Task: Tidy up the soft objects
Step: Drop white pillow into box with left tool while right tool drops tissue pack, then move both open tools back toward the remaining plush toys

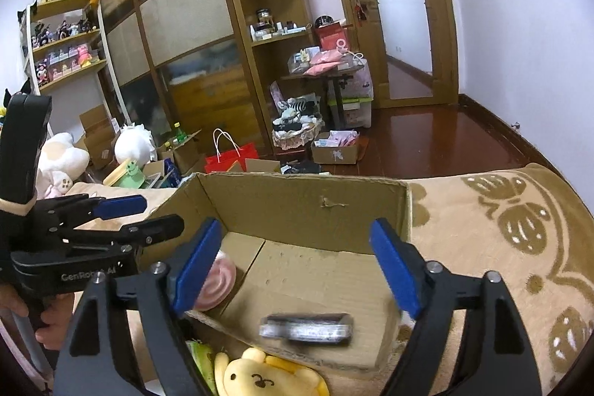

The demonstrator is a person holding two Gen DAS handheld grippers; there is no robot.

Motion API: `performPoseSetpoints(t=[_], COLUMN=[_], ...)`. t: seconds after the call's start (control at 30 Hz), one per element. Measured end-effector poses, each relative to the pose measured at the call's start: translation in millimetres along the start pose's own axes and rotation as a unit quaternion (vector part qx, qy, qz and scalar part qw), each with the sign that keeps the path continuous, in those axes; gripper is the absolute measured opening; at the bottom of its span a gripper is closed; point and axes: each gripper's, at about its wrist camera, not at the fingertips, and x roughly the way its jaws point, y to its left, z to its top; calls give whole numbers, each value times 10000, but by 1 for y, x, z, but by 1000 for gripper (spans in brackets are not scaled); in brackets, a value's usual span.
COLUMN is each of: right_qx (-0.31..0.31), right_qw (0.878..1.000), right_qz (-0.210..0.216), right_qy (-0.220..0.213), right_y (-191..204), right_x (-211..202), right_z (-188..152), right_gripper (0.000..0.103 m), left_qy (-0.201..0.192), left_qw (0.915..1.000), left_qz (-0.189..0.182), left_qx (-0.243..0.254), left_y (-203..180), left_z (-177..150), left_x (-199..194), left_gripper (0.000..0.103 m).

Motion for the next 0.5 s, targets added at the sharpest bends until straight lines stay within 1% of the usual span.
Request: performPoseSetpoints(t=[0.03, 0.07, 0.17, 0.2, 0.4, 0.5], right_qx=[4, -3, -11, -3, -108, -208], right_qw=[10000, 10000, 9999, 9999, 9997, 9993], right_qz=[16, 3, -70, -89, -232, -319], right_qy=[-2, -9, -71, -98, -58, -62], right_y=[1, 1, 3, 4, 12, 20], right_x=[-2, -5, -12, -15, -37, -52], right_z=[1, 1, 2, 3, 6, 8], right_gripper=[88, 90, 101, 103, 103, 103], left_qy=[-8, -10, -35, -41, -105, 67], left_qw=[10000, 10000, 9998, 9998, 9996, 9996], left_qz=[34, 65, 148, 150, 180, 163], left_qx=[7, 0, -92, -103, -175, -212], left_y=[1, 1, 7, 8, 13, 15], left_z=[-1, -1, -2, -2, -9, -15], left_x=[-2, -4, -12, -14, -39, -51], left_gripper=[74, 76, 86, 89, 95, 95])
